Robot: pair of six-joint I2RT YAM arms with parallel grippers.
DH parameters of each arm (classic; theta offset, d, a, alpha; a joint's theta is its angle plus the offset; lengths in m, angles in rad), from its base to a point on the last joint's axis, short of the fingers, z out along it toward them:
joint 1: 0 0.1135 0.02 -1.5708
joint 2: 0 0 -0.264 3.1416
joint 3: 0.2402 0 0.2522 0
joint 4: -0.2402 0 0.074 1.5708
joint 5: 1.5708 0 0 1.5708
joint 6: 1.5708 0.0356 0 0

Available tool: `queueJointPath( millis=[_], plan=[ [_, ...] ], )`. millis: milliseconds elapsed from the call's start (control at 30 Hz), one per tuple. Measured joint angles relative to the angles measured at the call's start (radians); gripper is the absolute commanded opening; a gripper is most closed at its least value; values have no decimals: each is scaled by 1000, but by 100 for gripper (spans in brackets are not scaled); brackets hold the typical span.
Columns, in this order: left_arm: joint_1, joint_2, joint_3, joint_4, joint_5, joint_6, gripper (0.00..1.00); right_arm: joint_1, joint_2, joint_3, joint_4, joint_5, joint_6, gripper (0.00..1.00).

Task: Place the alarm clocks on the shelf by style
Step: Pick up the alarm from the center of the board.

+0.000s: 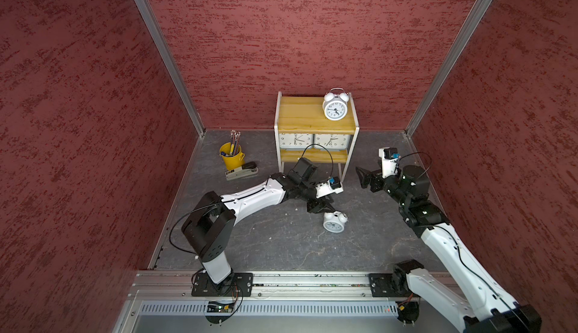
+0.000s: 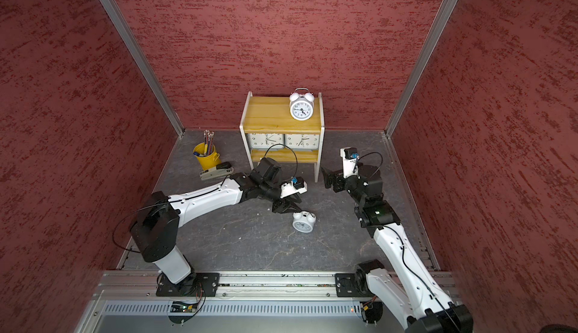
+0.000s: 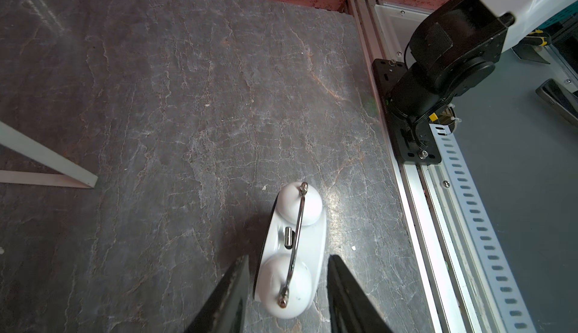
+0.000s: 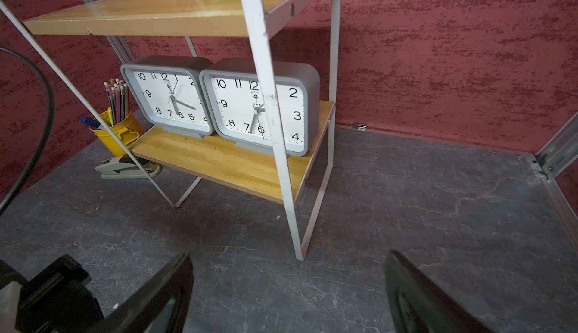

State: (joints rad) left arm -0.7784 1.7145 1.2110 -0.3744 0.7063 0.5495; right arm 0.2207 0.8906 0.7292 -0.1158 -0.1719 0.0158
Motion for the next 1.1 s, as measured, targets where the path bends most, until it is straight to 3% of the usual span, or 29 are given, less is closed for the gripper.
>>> queueJointPath(
  millis=[533, 733, 900, 1100],
  plan=[
    [-18, 80, 44, -60, -1, 47, 43, 0, 20, 0, 0, 0, 0, 97],
    [-23, 105, 44, -60, -11, 52, 25, 0, 27, 0, 0, 0, 0, 97],
    [-30, 109, 48, -49, -19, 52, 2, 0, 27, 0, 0, 0, -1, 97],
    [-24, 95, 55, -67, -53, 38, 0, 0, 19, 0, 0, -23, -13, 97]
  ],
)
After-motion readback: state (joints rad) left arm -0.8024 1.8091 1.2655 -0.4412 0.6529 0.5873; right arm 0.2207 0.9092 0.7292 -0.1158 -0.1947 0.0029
